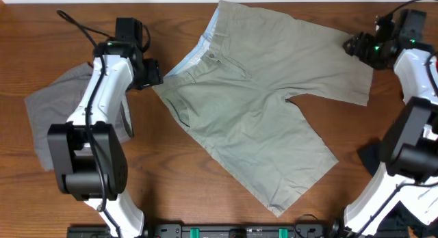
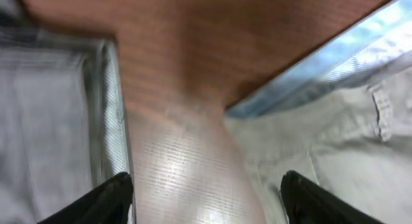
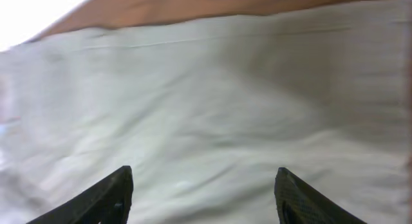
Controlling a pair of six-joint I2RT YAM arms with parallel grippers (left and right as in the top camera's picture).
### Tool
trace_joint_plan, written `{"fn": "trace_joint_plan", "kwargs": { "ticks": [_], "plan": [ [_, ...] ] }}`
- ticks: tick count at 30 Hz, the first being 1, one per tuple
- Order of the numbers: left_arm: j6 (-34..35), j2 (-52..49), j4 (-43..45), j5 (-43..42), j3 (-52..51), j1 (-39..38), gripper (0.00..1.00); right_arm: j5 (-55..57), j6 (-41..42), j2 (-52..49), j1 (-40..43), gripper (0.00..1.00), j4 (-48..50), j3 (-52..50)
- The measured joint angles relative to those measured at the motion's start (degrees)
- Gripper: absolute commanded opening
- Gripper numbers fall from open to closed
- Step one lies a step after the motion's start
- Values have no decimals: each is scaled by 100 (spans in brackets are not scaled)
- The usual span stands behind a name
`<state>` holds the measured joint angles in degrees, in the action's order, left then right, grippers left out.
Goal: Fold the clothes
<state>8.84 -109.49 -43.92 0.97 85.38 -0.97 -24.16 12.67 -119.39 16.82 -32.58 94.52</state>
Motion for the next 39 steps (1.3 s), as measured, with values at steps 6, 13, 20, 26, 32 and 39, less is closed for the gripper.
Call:
{"fn": "trace_joint_plan", "kwargs": {
  "ticks": [6,13,20,26,32,39],
  "plan": [
    [-960,-540,533,-553,-149,0,74,-492,-177,868,-20,71,-1034,4],
    [-1762,-990,769,-1346,-179,0,6,-461,-579,1534,-444,72,-2441,70],
    [-1958,-1014,555,-1257,-179,-2,6,52,-739,1517,-1001,73,-3056,-260],
    [-1895,-1014,262,-804,-179,-7,6,507,-675,1517,-1626,57,-2802,-1668],
    [-1808,-1014,160,-682,-179,-15,6,804,-131,1497,-2017,18,-1709,-3370],
    [-1506,-1014,109,-634,-179,-20,6,1204,1086,2009,-2044,6,-632,-4347]
  ]
}}
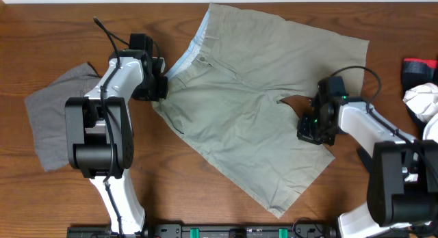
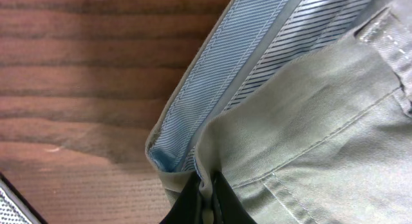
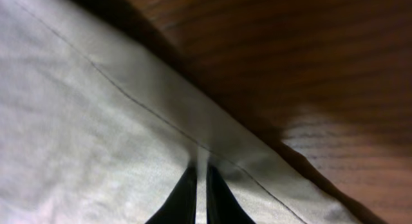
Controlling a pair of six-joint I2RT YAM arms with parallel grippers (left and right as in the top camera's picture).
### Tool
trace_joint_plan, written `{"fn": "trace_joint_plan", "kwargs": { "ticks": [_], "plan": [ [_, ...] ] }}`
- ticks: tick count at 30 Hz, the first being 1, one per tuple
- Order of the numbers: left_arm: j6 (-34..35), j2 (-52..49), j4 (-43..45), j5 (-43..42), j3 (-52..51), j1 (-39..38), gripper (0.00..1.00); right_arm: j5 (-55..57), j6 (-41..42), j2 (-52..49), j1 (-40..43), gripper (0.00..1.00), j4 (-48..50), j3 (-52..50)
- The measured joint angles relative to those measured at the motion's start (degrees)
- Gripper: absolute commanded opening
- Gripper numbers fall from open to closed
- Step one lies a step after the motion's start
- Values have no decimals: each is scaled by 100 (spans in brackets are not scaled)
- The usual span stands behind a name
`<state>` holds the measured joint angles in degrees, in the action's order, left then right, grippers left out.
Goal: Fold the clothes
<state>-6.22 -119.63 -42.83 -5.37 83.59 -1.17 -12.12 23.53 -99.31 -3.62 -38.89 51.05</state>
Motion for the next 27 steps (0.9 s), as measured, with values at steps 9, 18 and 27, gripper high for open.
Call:
{"fn": "trace_joint_plan", "kwargs": {
  "ticks": [9,18,27],
  "plan": [
    [216,7,-494,-149,0,-22,7,839,662,-83,728,4,990,151],
    [610,9,-1204,-525,0,-4,17,1786,44,-455,1353,49,1152,671],
    [688,780,-1047,-614,-50,-9,6,1207,-619,-280,1346,55,841,1211]
  ]
}}
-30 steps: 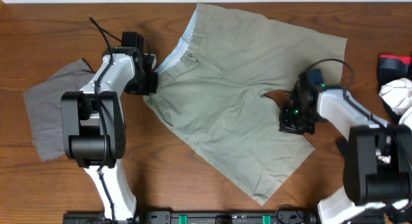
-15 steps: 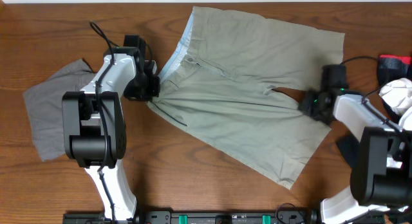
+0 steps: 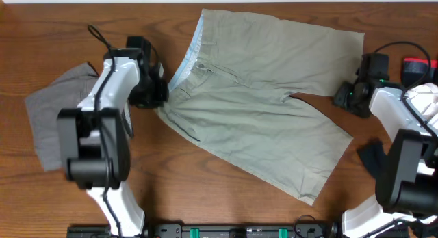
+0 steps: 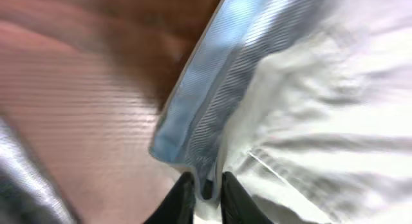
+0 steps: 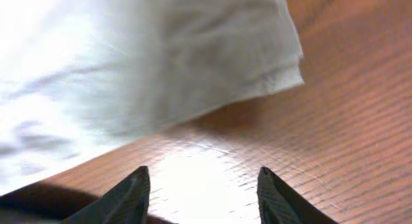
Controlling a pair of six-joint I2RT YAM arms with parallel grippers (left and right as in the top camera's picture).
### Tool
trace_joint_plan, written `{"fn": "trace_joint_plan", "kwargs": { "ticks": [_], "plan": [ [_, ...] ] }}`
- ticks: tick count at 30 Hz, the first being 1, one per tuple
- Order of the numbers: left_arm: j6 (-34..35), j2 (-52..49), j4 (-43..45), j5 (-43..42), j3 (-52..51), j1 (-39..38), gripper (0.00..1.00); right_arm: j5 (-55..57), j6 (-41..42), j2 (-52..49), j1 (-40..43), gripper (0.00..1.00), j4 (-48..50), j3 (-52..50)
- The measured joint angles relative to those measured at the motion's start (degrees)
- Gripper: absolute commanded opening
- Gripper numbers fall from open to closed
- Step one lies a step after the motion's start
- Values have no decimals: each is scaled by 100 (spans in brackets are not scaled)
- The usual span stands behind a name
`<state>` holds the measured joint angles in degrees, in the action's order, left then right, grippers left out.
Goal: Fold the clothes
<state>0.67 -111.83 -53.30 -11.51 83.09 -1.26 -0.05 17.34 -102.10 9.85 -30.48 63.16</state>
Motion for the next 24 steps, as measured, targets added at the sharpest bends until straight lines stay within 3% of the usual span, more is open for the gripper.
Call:
{"fn": "trace_joint_plan", "kwargs": {
  "ticks": [6,12,22,24],
  "plan": [
    [2,870,13,142,9,-122,6,-356,-90,605,0,57,-2,57],
    [205,750,35,299,-17,-153,6,-529,-129,745,0,58,-55,109],
    [933,734,-1049,682,-726,-153,6,-577,-146,745,0,58,-177,109],
    [1051,734,-1073,835,-815,-153,16,-577,-149,745,0,59,-175,109]
  ]
}}
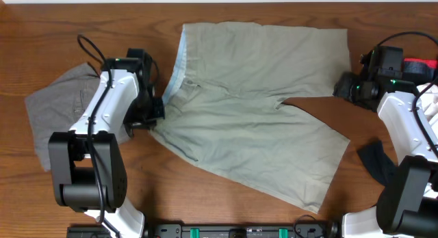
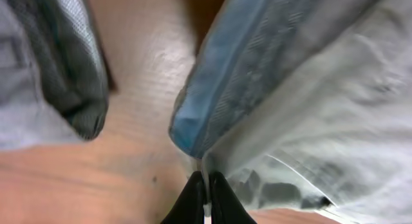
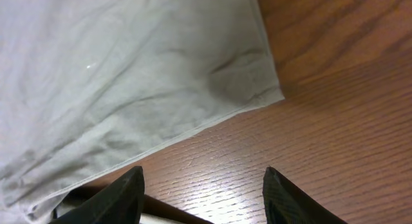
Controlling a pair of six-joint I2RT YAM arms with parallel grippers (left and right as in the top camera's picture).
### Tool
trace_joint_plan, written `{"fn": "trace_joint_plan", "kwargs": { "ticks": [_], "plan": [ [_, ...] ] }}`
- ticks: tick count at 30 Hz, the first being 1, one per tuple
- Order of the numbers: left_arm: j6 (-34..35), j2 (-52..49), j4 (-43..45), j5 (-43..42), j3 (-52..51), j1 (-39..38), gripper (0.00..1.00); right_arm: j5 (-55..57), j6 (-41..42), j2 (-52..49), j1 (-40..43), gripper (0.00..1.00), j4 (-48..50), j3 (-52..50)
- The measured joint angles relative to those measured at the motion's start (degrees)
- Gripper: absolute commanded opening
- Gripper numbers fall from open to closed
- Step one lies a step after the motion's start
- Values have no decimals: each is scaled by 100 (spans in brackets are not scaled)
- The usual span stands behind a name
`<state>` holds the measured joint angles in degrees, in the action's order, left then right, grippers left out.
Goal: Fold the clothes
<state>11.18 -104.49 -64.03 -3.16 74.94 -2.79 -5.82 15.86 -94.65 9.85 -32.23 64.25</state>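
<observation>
Khaki shorts (image 1: 260,108) lie spread flat across the wooden table (image 1: 226,217), waistband to the left with its blue striped lining (image 2: 257,76) turned up. My left gripper (image 1: 152,113) is shut on the waistband's lower corner (image 2: 205,169). A folded grey garment (image 1: 58,118) lies at the far left. My right gripper (image 1: 344,86) stands open at the upper leg's hem corner (image 3: 267,89), over bare wood, with nothing between its fingers (image 3: 116,198).
At the right edge lie a red item (image 1: 419,63), a white cloth (image 1: 428,94) and a dark sock (image 1: 380,163). The grey garment's edge (image 2: 77,89) is close beside the left gripper.
The left gripper, still shut on the waistband, has moved down and dragged the shorts' waist end lower left. The shorts lie more level. The right gripper stays open at the hem corner.
Both grippers were open, left beside the waistband, right at the upper leg's hem. Then both were shut on the shorts, left on the waistband, right at the lower leg's inner edge. The right then stood open near the upper hem, and the shorts turned to lie level.
</observation>
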Motion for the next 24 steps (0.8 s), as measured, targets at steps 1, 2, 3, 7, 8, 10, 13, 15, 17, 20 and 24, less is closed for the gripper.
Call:
{"fn": "trace_joint_plan", "kwargs": {
  "ticks": [1,2,3,7,8,10,13,15,17,20,24],
  "plan": [
    [37,0,44,76,-20,0,27,-2,0,0,0,59,7,0],
    [125,0,190,205,-35,0,33,-2,0,0,0,61,22,0],
    [136,0,269,243,-37,0,39,-2,0,0,0,61,35,0],
    [229,31,1113,376,-35,0,63,-17,-24,-81,-7,64,61,0],
    [219,46,1287,354,-35,0,63,-22,-37,-118,-7,64,61,0],
    [146,103,1685,232,-33,0,63,-50,-44,-234,-20,64,55,0],
    [-140,153,2116,-94,-15,0,56,-219,-72,-378,-59,63,-31,-4],
    [-304,153,2063,-232,0,0,55,-398,-142,-428,-81,68,-251,-7],
    [-407,153,1692,-323,4,0,50,-588,-245,-435,-83,71,-643,-17],
    [-496,153,1086,-358,2,7,38,-789,-411,-435,-81,72,-1224,-24],
    [-511,153,385,-122,2,17,36,-1060,-675,-435,-81,74,-1770,-26]
  ]
}}
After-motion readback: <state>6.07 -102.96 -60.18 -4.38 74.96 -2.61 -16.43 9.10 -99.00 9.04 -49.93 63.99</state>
